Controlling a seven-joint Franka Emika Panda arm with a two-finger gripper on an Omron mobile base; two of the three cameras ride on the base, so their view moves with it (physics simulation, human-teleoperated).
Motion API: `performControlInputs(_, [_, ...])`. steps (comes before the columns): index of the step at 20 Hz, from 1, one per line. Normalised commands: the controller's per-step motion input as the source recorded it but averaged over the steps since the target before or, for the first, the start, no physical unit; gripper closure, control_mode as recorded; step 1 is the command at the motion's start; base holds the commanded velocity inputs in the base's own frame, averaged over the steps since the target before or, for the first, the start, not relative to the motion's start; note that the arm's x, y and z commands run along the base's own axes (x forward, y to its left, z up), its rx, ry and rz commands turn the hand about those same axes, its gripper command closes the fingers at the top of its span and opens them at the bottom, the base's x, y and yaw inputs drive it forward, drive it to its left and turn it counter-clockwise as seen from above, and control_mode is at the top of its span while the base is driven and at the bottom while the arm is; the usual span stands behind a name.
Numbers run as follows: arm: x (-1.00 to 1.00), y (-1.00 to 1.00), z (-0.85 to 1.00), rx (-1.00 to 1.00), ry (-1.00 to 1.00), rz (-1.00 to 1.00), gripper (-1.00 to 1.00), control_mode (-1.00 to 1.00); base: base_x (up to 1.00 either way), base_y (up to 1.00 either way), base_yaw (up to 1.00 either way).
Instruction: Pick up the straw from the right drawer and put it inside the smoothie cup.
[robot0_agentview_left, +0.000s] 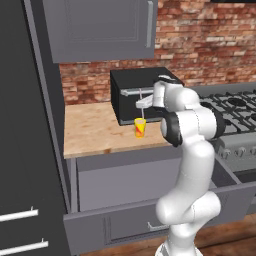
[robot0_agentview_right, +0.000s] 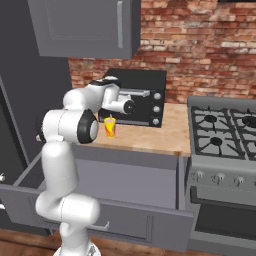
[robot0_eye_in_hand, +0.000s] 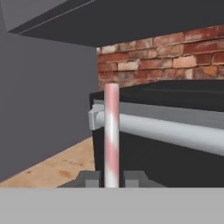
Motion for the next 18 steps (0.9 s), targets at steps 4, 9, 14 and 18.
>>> performControlInputs(4, [0.11, 0.0, -0.14, 0.05, -0.05, 0.0, 1.0, -1.0, 0.0, 0.0, 0.0])
performControlInputs(9, [0.13, 0.0, -0.07, 0.05, -0.03, 0.0, 1.0, -1.0, 0.0, 0.0, 0.0])
performControlInputs(14, [0.16, 0.0, 0.0, 0.04, -0.02, 0.0, 1.0, -1.0, 0.0, 0.0, 0.0])
performControlInputs(18, [0.16, 0.0, 0.0, 0.0, -0.05, 0.0, 1.0, -1.0, 0.0, 0.0, 0.0])
